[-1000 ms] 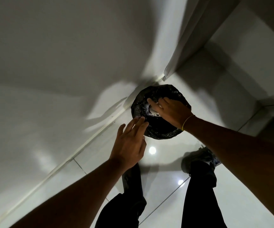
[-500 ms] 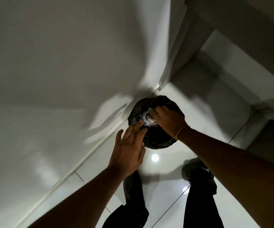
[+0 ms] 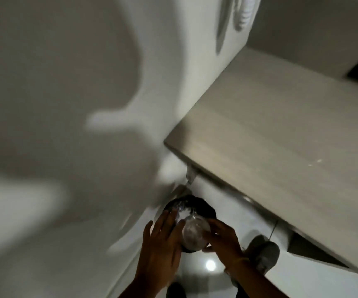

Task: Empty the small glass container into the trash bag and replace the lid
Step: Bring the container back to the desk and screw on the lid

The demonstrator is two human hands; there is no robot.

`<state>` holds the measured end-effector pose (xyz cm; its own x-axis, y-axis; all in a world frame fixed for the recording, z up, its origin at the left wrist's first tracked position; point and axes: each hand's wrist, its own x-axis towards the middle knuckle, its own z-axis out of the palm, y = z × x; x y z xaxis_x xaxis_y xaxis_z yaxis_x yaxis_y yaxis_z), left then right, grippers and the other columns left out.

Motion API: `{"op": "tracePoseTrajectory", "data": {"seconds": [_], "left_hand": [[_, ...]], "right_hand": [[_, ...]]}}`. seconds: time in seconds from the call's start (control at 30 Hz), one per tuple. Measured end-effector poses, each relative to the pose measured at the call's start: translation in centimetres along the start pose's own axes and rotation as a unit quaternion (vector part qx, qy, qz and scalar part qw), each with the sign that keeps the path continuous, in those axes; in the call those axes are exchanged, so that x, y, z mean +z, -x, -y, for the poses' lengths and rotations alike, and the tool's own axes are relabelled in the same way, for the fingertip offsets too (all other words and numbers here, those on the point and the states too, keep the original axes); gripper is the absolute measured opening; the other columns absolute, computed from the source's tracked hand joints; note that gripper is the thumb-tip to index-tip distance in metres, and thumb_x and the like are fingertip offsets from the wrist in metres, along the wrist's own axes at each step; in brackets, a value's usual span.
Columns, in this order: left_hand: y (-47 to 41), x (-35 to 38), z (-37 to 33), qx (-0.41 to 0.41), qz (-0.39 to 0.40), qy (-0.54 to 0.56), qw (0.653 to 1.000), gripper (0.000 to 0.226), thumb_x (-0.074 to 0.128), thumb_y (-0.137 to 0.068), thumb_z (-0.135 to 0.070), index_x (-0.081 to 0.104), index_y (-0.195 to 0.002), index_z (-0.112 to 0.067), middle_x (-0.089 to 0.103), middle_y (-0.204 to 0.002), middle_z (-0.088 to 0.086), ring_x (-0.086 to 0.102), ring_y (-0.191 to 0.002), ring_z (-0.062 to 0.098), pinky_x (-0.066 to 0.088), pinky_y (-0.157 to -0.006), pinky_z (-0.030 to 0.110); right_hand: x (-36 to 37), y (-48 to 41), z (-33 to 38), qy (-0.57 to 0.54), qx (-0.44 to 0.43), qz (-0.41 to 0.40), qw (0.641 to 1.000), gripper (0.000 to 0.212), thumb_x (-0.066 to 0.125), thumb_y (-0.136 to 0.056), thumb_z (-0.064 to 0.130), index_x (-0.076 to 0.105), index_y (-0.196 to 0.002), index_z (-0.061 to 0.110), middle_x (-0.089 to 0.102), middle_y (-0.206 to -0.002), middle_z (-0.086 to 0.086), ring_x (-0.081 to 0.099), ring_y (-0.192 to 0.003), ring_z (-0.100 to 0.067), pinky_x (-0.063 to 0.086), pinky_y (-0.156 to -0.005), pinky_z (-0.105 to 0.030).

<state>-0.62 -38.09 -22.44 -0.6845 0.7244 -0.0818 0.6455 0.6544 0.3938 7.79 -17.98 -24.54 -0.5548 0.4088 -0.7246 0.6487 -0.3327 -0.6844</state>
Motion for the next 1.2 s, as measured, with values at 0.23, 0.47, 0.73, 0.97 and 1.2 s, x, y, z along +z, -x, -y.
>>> {"op": "tracePoseTrajectory", "data": {"seconds": [0.23, 0.47, 0.73, 0.97, 1.2], "left_hand": [[-6.0, -11.8, -9.5, 0.083, -0.027, 0.044, 0.995, 0.048, 0.033, -0.110, -0.033, 0.057, -0.150, -0.022, 0.049, -0.167, 0.004, 0.042, -0.156, 0.025, 0.048, -0.111, 0.053], [-13.7, -14.1, -19.7, 0.167, -0.051, 0.063, 0.983, 0.046, 0.042, -0.107, -0.025, 0.061, -0.147, -0.015, 0.057, -0.160, 0.005, 0.048, -0.152, 0.020, 0.048, -0.115, 0.052], [-21.4, -10.4, -29.8, 0.212, 0.014, 0.021, 0.977, 0.053, 0.050, -0.104, -0.029, 0.053, -0.155, -0.017, 0.044, -0.170, 0.003, 0.037, -0.159, 0.023, 0.039, -0.122, 0.053], [-24.2, -5.9, -32.7, 0.183, 0.095, -0.082, 0.975, 0.064, 0.044, -0.100, -0.039, 0.045, -0.160, -0.017, 0.036, -0.174, 0.009, 0.032, -0.161, 0.031, 0.041, -0.116, 0.068], [-24.2, -4.5, -32.8, 0.170, 0.108, -0.095, 0.975, 0.069, 0.047, -0.102, -0.045, 0.035, -0.165, -0.020, 0.026, -0.178, 0.008, 0.016, -0.166, 0.027, 0.030, -0.121, 0.071]], "right_hand": [[-8.0, 14.4, 8.2, -0.148, -0.026, -0.013, 0.989, 0.027, 0.077, -0.091, -0.003, 0.080, -0.111, 0.015, 0.085, -0.094, -0.005, 0.082, -0.083, -0.026, 0.065, -0.057, -0.041], [-19.1, 19.7, 15.8, -0.207, -0.109, -0.071, 0.970, 0.019, 0.067, -0.100, 0.003, 0.079, -0.114, 0.002, 0.081, -0.099, -0.014, 0.076, -0.086, -0.023, 0.065, -0.058, -0.037], [-31.6, 15.4, 19.2, -0.205, -0.115, -0.189, 0.953, 0.023, 0.067, -0.101, 0.002, 0.080, -0.103, 0.021, 0.075, -0.102, -0.013, 0.073, -0.091, -0.026, 0.068, -0.064, -0.047], [-37.0, 10.5, 18.5, -0.130, -0.117, -0.188, 0.967, 0.059, 0.065, -0.098, -0.002, 0.076, -0.097, 0.056, 0.077, -0.094, 0.014, 0.076, -0.087, -0.011, 0.065, -0.056, -0.032], [-36.9, 9.1, 17.2, -0.074, -0.100, -0.227, 0.966, 0.034, 0.069, -0.095, 0.001, 0.069, -0.105, 0.033, 0.073, -0.113, -0.008, 0.072, -0.106, -0.032, 0.069, -0.069, -0.055]]}}
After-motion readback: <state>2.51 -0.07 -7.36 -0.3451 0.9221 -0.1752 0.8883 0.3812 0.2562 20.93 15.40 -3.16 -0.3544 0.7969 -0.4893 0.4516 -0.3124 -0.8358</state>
